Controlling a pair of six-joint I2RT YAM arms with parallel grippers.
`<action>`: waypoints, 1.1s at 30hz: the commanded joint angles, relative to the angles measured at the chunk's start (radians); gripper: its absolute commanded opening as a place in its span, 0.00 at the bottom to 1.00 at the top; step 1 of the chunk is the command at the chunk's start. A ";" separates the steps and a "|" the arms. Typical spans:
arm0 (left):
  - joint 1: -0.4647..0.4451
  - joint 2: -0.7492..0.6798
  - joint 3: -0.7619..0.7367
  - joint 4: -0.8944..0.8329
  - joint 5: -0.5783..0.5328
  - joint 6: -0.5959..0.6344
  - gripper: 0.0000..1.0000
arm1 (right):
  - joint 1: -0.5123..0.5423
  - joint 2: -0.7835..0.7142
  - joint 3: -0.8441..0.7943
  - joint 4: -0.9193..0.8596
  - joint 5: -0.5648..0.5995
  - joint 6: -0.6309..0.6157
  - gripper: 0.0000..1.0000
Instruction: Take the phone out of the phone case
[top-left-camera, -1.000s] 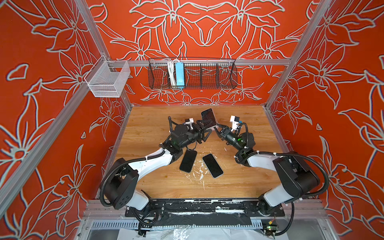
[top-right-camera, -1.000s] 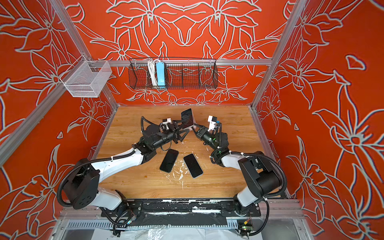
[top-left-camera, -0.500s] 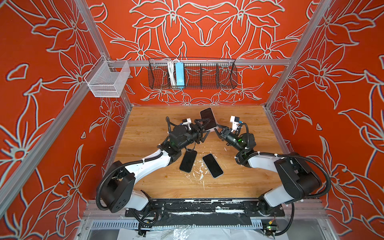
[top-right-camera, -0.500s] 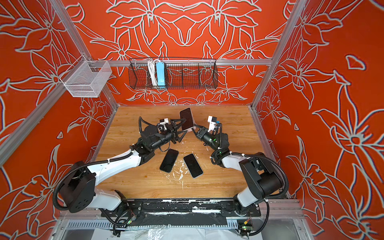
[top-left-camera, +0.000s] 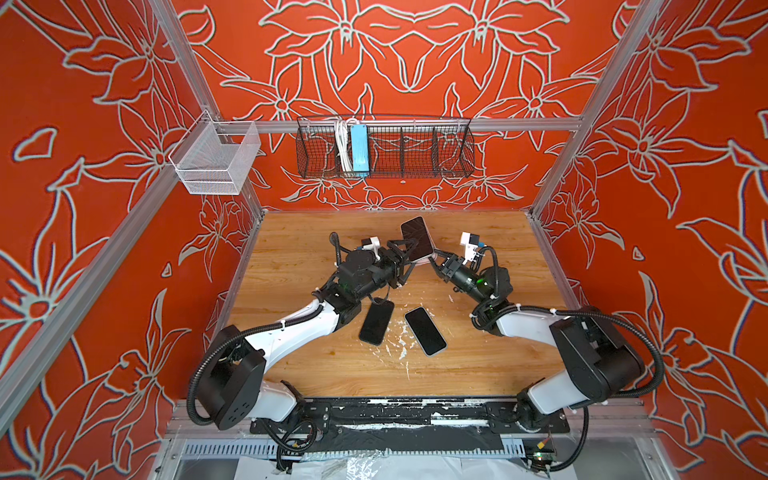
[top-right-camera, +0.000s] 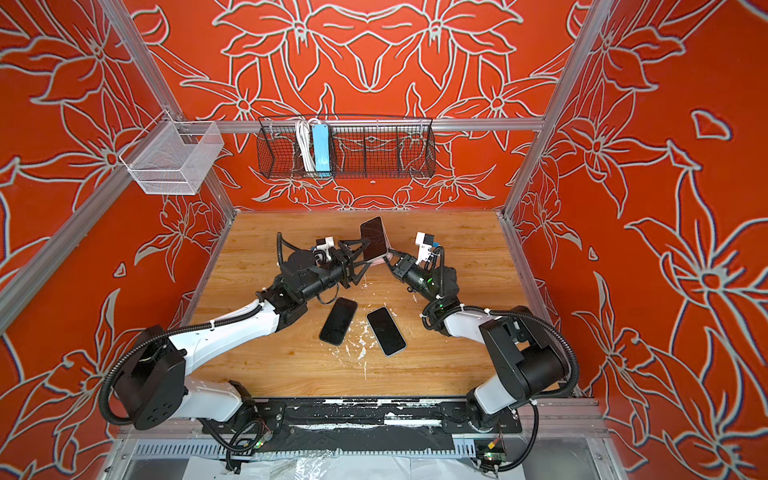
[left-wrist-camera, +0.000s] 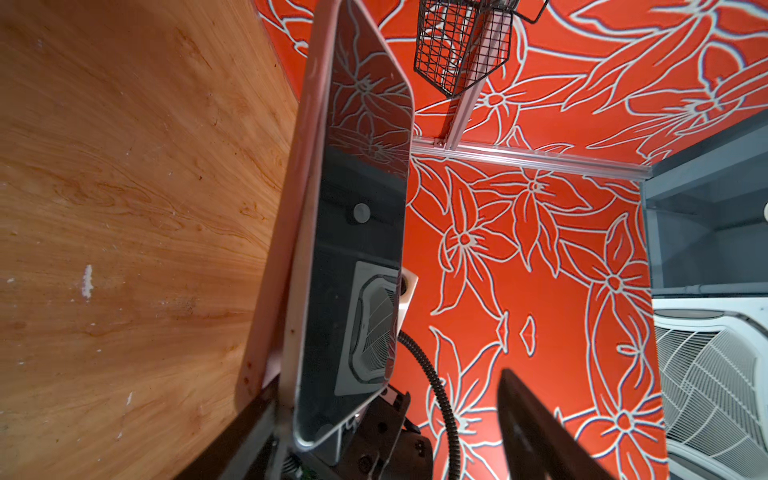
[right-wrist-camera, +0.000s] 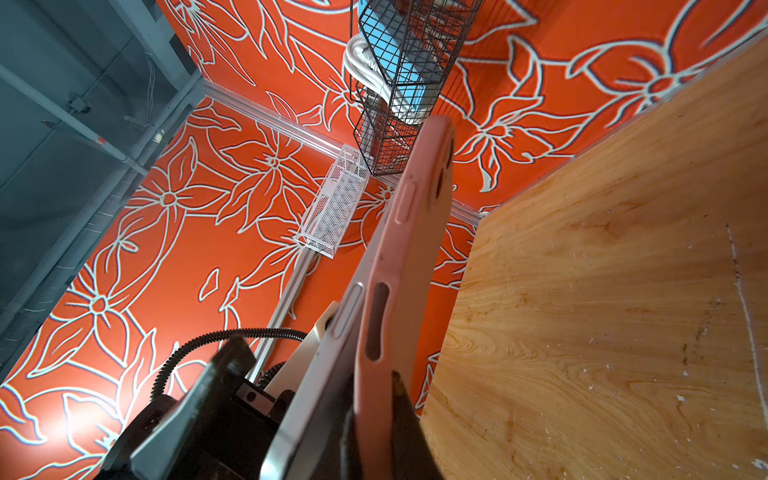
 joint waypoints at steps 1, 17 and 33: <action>0.010 0.022 0.015 -0.025 -0.031 0.040 0.63 | 0.006 -0.050 -0.003 0.126 -0.018 0.007 0.00; 0.020 0.108 0.066 0.118 0.040 0.059 0.24 | 0.048 -0.015 -0.013 0.117 -0.002 0.002 0.00; 0.013 0.055 0.091 0.132 0.094 0.046 0.00 | 0.043 0.038 -0.011 -0.025 0.073 -0.105 0.00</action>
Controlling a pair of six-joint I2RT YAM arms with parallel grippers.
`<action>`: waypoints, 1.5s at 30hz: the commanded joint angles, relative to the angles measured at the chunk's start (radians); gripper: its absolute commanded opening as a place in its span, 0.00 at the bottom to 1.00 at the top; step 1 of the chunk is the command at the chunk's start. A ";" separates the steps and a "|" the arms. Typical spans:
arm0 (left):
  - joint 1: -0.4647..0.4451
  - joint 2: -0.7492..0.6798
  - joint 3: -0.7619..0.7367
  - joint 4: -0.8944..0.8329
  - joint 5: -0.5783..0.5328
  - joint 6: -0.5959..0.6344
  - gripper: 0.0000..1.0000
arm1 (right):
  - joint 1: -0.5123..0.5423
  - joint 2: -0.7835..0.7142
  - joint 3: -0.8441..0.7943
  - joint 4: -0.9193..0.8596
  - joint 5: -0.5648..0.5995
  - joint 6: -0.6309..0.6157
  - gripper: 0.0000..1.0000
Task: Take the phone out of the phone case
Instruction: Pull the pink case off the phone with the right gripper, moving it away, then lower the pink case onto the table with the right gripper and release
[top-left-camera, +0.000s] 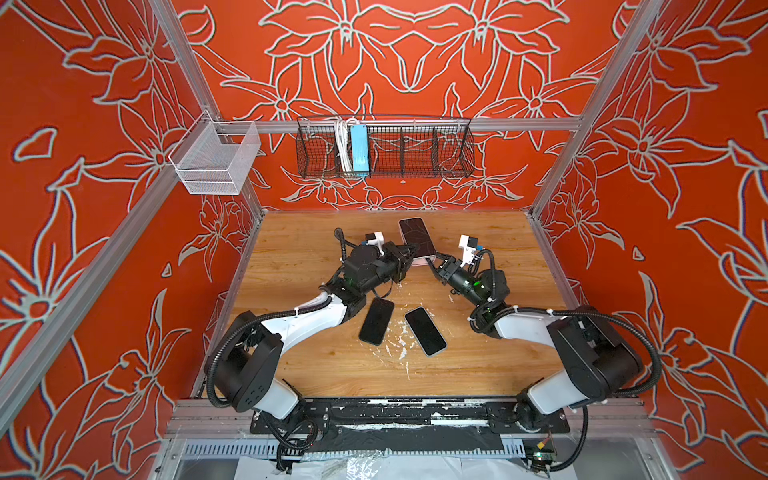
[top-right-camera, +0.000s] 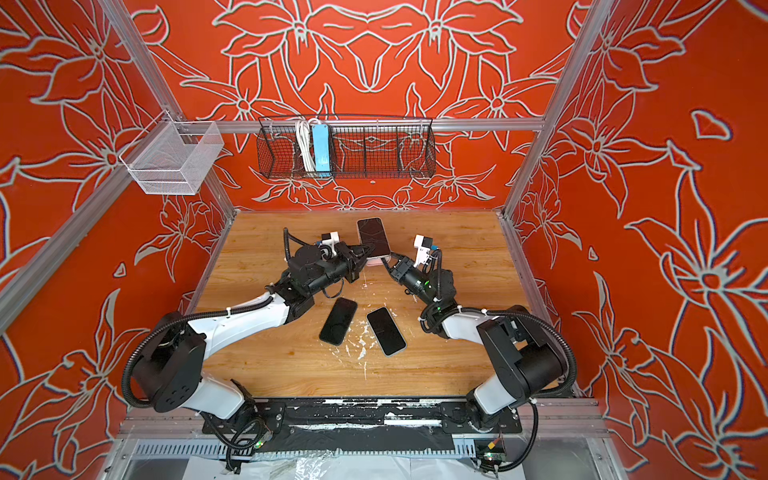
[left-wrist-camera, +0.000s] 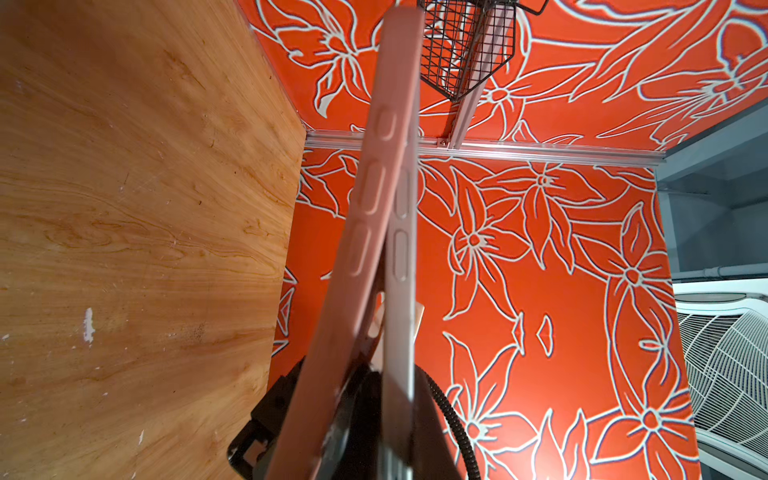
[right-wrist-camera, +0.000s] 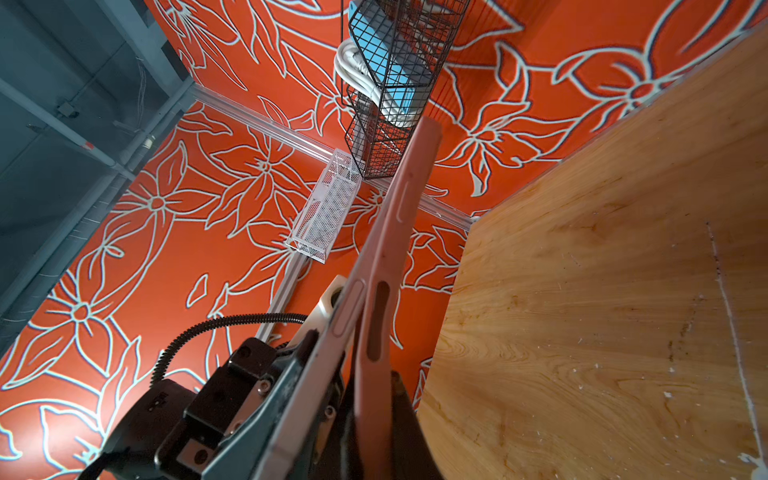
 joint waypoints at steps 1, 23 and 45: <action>-0.009 -0.050 0.046 0.059 0.045 -0.006 0.00 | 0.008 0.022 0.009 -0.036 0.024 -0.084 0.00; -0.048 -0.257 -0.091 -0.001 0.009 0.045 0.00 | -0.175 -0.054 0.009 -0.382 0.029 -0.293 0.00; 0.020 -0.070 0.028 -0.044 0.055 0.315 0.00 | -0.709 0.116 0.127 -0.684 -0.249 -0.514 0.00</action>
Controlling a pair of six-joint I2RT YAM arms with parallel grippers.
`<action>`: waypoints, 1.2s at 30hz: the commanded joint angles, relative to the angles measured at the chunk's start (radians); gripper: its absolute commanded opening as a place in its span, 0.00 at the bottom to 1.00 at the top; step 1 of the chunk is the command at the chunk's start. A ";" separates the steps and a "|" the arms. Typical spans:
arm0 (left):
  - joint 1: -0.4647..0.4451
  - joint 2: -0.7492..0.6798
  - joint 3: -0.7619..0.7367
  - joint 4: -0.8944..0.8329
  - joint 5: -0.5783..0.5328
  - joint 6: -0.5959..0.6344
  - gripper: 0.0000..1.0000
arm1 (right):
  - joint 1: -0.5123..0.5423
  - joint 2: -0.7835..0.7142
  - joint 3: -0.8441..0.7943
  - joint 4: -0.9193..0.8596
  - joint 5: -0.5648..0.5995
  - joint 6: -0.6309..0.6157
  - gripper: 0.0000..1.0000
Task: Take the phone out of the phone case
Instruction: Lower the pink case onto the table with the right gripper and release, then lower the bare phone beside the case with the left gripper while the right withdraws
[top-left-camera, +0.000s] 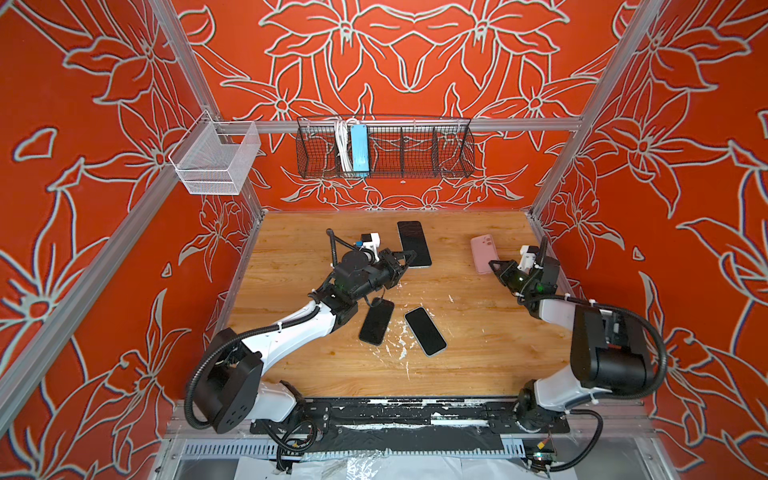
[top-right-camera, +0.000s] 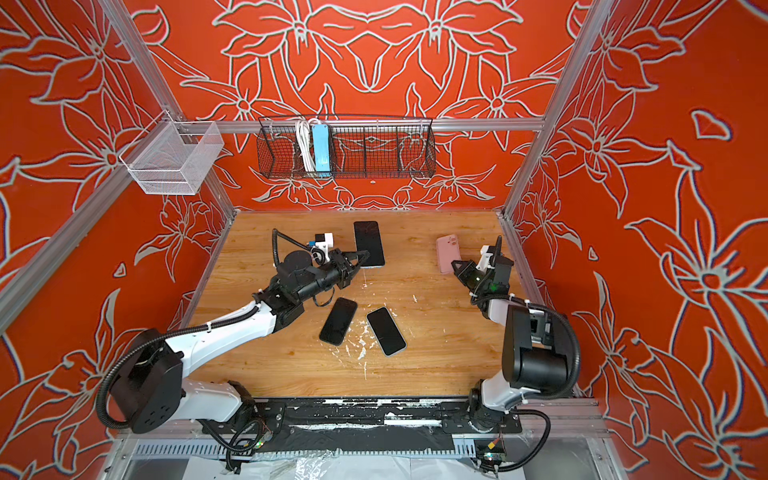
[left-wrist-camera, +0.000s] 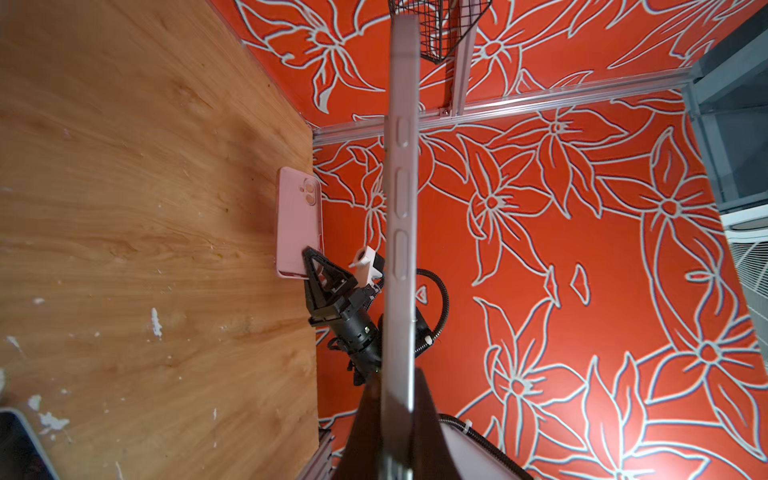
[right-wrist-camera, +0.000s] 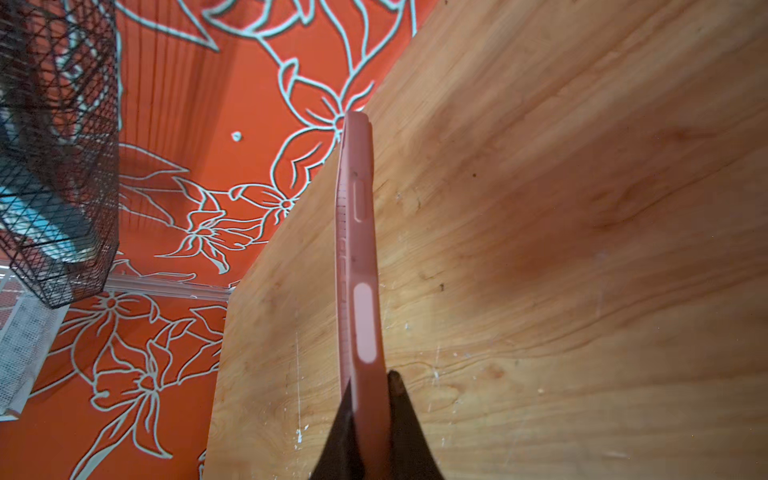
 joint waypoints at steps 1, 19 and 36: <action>0.014 0.050 0.092 0.033 0.034 0.096 0.00 | -0.026 0.087 0.074 0.019 -0.056 -0.065 0.00; 0.055 0.462 0.439 0.010 0.119 0.190 0.00 | -0.031 0.252 0.321 -0.381 0.142 -0.174 0.08; 0.053 0.708 0.604 0.071 0.171 0.120 0.00 | -0.024 0.230 0.465 -0.734 0.398 -0.240 0.70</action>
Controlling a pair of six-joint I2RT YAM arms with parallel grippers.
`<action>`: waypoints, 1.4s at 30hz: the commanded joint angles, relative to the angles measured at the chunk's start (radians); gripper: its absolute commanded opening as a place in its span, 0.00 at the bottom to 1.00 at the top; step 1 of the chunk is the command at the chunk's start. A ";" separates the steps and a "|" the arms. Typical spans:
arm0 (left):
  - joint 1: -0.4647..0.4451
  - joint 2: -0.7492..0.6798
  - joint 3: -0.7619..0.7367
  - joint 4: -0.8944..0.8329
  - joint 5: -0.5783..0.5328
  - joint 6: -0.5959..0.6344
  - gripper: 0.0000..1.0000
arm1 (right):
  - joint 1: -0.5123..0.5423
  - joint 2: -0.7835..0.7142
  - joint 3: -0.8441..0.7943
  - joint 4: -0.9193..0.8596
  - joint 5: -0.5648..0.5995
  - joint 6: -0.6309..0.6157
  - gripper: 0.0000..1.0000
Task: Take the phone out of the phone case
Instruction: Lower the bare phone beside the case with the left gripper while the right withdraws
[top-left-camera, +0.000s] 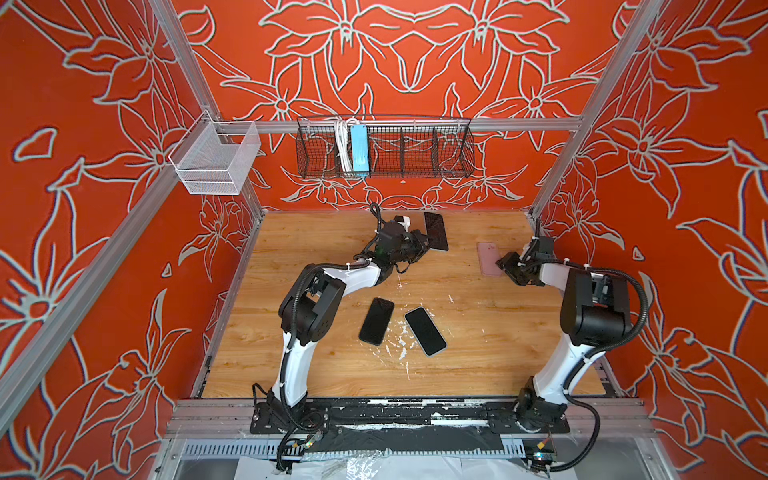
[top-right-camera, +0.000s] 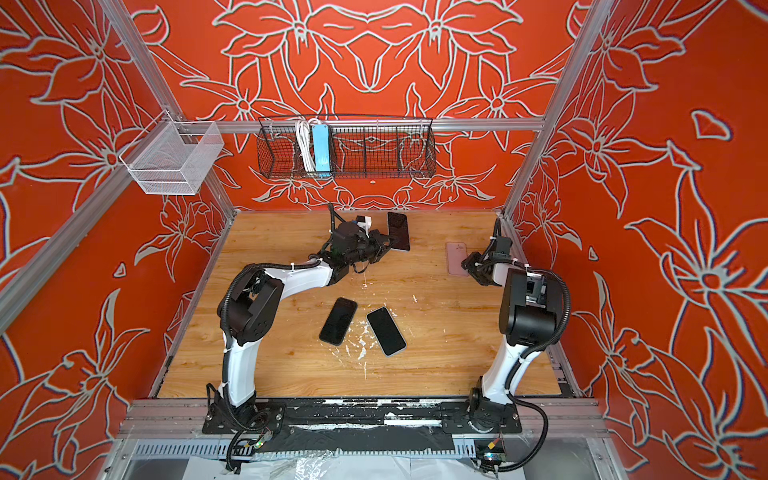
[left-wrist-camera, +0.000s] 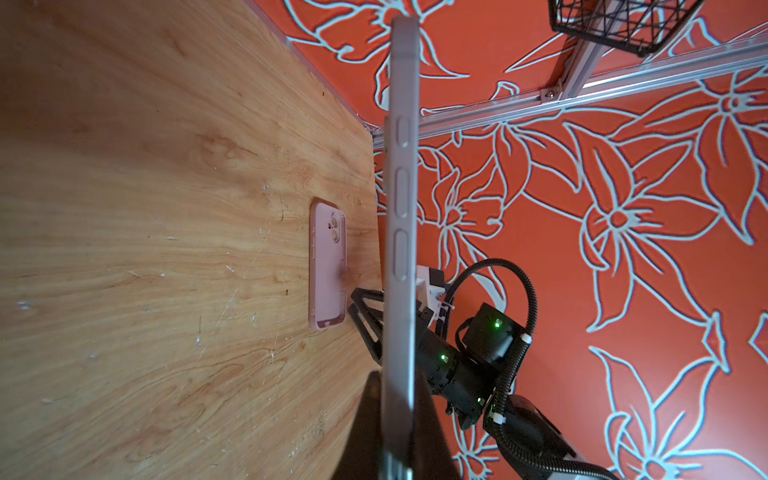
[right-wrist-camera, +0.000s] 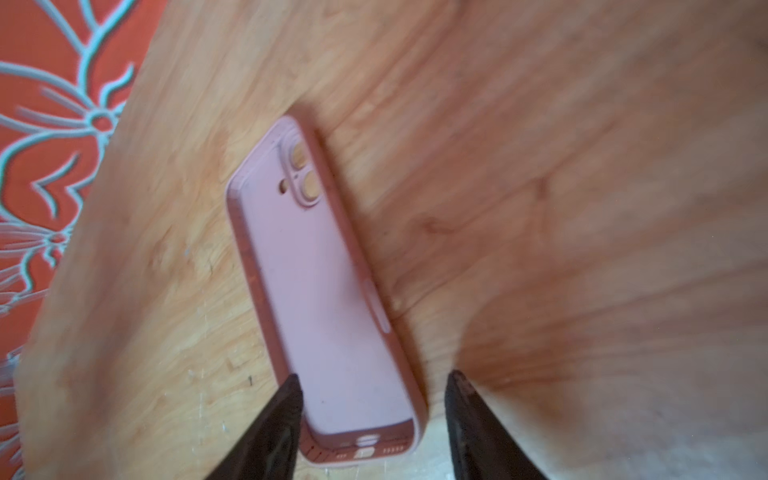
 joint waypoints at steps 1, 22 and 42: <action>-0.002 0.031 0.043 0.092 0.025 -0.008 0.00 | 0.008 -0.055 0.025 -0.122 0.127 -0.037 0.72; -0.063 0.291 0.232 0.027 0.043 0.008 0.00 | 0.134 -0.628 -0.256 -0.260 -0.031 -0.135 0.98; -0.126 0.517 0.567 -0.196 0.061 0.051 0.00 | 0.133 -0.824 -0.357 -0.342 -0.054 -0.183 0.98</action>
